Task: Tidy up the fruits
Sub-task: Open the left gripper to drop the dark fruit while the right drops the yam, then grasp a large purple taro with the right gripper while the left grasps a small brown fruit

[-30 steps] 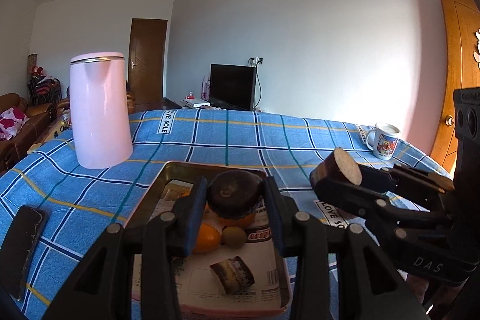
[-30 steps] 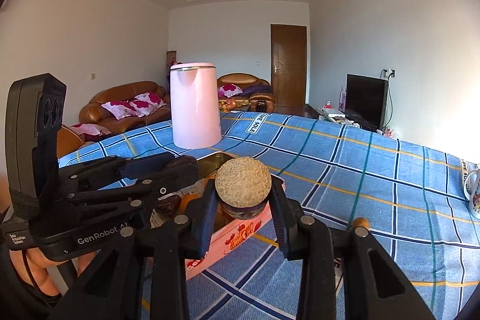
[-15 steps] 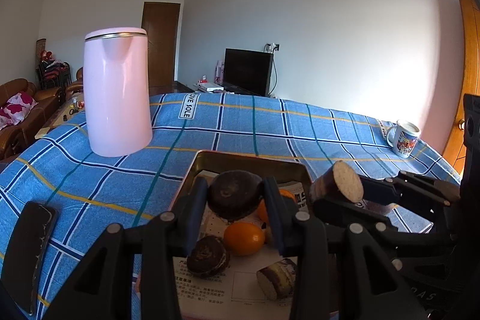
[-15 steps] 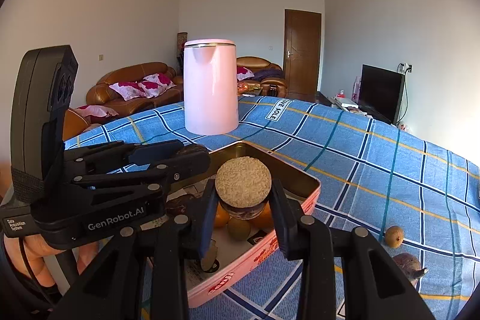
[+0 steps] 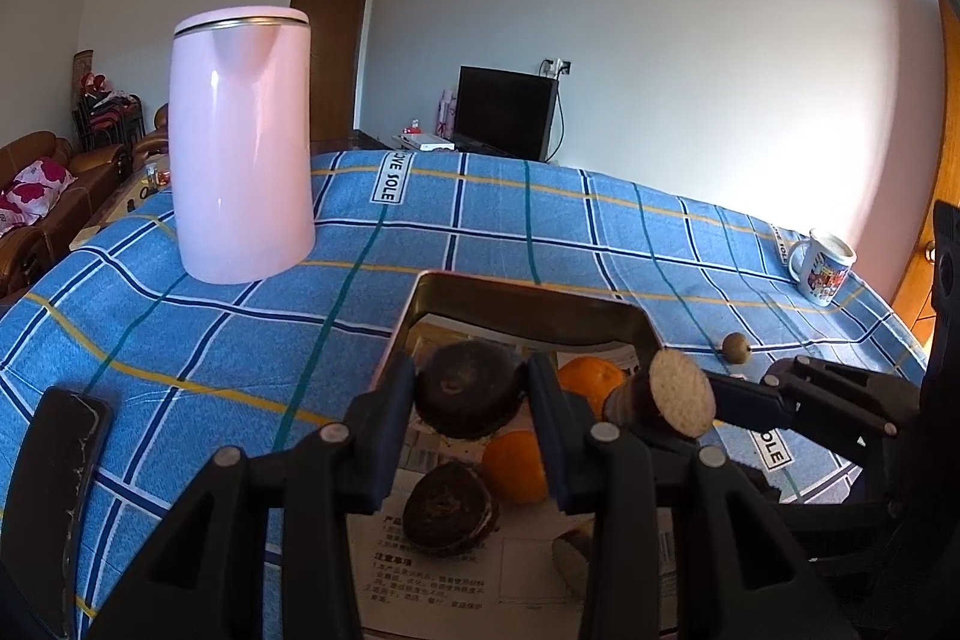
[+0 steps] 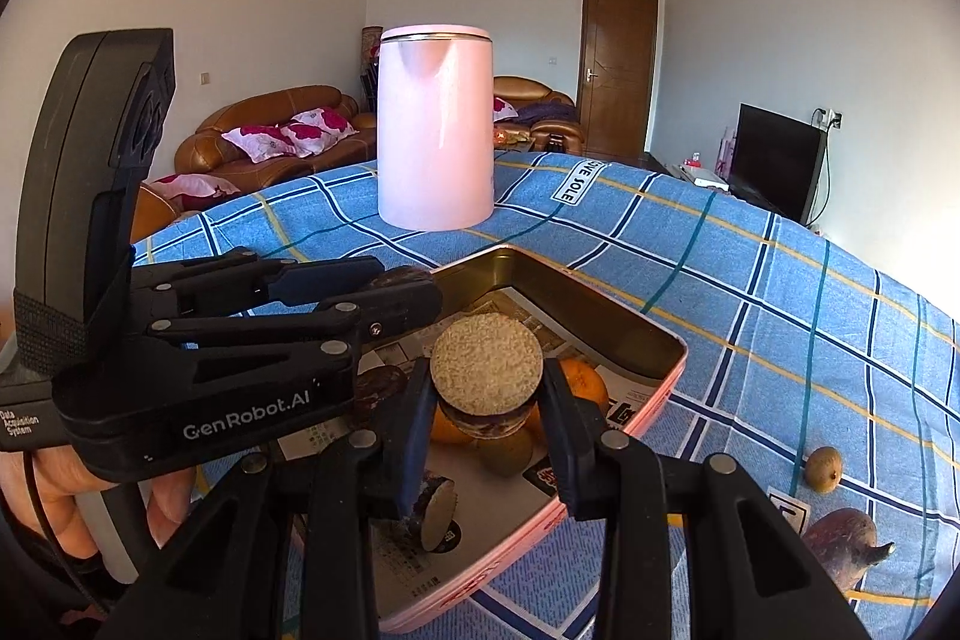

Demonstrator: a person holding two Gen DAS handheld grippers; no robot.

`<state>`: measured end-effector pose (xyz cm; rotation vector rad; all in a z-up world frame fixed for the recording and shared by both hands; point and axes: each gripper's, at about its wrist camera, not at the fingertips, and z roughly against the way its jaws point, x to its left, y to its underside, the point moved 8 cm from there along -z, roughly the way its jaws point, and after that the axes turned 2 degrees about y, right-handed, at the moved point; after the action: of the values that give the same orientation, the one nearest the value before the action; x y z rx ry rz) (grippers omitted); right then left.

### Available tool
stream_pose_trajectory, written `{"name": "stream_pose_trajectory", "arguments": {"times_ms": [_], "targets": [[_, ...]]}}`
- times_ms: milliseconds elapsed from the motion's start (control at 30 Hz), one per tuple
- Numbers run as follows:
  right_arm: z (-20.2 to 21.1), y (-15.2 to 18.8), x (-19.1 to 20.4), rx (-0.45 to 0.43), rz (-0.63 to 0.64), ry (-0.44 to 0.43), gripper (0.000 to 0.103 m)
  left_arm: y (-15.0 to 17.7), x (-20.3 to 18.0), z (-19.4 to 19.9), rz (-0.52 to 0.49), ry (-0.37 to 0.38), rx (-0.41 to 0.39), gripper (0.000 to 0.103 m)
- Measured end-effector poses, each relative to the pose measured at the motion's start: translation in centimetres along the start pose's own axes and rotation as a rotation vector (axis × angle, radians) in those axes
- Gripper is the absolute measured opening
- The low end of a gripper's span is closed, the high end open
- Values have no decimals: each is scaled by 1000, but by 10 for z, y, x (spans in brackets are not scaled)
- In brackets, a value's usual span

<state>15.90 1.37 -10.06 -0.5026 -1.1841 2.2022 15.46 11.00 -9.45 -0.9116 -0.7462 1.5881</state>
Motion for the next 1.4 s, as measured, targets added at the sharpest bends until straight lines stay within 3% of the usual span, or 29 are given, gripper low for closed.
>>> {"name": "stream_pose_trajectory", "arguments": {"times_ms": [600, 667, 767, 867, 933, 1033, 1100, 1200, 1400], "targets": [[-18, 12, 14, 110, 21, -29, 36, 3, -2, -6, -15, -6, 36, 41], [-17, 14, 13, 119, 19, -25, 40, 2, -4, -3, -12, 0, 27, 41], [-2, 12, 7, 82, 14, -5, 57, 0, -11, 5, -20, 12, 5, 51], [22, 12, -9, 38, 12, 38, 60, -4, -24, 15, -36, 32, -19, 58], [37, 15, -28, 31, -1, 80, 61, -7, -37, 19, -53, 44, -36, 72], [55, 25, -66, 44, -34, 192, 73, -9, -61, 24, -83, 64, -57, 91], [66, 35, -93, 56, -58, 267, 77, -8, -77, 23, -109, 82, -59, 96], [73, 50, -132, 89, -142, 323, 77, -7, -100, 19, -147, 105, -49, 96], [55, 77, -159, 198, -231, 282, 77, -6, -134, 3, -193, 112, -13, 96]]}}
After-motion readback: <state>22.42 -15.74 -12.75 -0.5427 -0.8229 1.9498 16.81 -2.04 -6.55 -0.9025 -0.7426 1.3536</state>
